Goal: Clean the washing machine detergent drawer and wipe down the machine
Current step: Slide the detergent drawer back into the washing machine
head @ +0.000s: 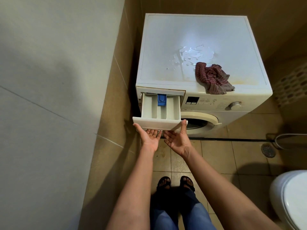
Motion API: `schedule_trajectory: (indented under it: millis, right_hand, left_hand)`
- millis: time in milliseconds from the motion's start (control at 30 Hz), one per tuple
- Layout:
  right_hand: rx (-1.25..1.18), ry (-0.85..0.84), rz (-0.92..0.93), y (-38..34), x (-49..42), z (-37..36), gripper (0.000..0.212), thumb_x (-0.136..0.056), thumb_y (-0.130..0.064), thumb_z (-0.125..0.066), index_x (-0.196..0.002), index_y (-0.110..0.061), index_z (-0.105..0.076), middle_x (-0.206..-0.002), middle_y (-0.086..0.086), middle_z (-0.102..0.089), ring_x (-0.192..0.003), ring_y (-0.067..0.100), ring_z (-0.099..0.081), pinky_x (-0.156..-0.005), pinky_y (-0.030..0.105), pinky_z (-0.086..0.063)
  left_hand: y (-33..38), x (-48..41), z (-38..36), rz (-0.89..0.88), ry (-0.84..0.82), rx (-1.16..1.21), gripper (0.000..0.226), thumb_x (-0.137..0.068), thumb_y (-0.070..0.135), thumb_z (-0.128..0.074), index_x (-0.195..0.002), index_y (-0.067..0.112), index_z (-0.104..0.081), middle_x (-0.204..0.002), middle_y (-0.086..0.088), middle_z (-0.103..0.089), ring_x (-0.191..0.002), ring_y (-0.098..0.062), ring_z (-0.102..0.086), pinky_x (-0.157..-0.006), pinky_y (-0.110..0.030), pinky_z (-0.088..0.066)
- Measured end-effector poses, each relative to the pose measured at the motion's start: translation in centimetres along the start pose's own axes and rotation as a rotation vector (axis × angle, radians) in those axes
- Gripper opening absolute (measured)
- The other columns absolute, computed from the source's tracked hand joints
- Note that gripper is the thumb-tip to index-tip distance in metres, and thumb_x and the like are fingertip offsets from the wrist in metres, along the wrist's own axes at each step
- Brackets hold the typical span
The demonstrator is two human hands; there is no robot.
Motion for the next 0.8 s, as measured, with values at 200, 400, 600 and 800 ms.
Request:
schedule_trajectory:
  millis: [200,400,600,800]
  right_hand:
    - [0.027,0.023,0.001,0.1,0.2,0.7,0.104,-0.073,-0.080,-0.040,-0.141,-0.001,-0.038,-0.135,0.016,-0.052,-0.127,0.026,-0.048,-0.113,0.040,-0.029]
    - [0.025,0.043,-0.004,-0.1,-0.2,1.2,0.105,-0.068,-0.079,-0.047,-0.138,-0.001,-0.042,-0.134,0.016,-0.053,-0.124,0.027,-0.050,-0.108,0.039,-0.036]
    - [-0.026,0.029,0.011,-0.3,-0.6,1.5,0.134,-0.027,-0.075,-0.081,-0.134,-0.002,-0.046,-0.131,0.016,-0.057,-0.118,0.025,-0.057,-0.094,0.036,-0.048]
    - [-0.039,-0.002,0.001,-0.1,-1.1,1.3,0.118,-0.041,-0.072,-0.078,-0.131,-0.002,-0.049,-0.128,0.016,-0.061,-0.118,0.025,-0.058,-0.101,0.036,-0.045]
  left_hand:
    - [0.0,-0.2,0.4,0.002,0.011,0.001,0.096,-0.079,0.080,-0.041,-0.137,0.003,-0.042,-0.125,-0.017,-0.053,-0.120,-0.032,-0.051,-0.106,-0.043,-0.040]
    - [0.6,-0.1,-0.4,0.002,0.006,-0.006,0.077,-0.085,0.069,-0.047,-0.129,0.005,-0.044,-0.129,-0.020,-0.050,-0.124,-0.035,-0.048,-0.107,-0.049,-0.039]
    - [1.7,-0.6,-0.8,-0.041,-0.021,-0.056,0.068,-0.089,0.050,-0.058,-0.140,0.013,-0.033,-0.130,-0.021,-0.046,-0.125,-0.036,-0.045,-0.108,-0.056,-0.037]
    - [1.7,-1.5,-0.5,-0.028,-0.012,-0.153,0.065,-0.091,0.049,-0.056,-0.137,0.006,-0.037,-0.125,-0.020,-0.052,-0.124,-0.034,-0.048,-0.109,-0.047,-0.039]
Point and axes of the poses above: each hand's wrist, its own x-axis away from the middle knuckle, its own z-axis out of the back of the hand, y = z × x, the point moved 4 cm from there along -x, towards the middle knuckle
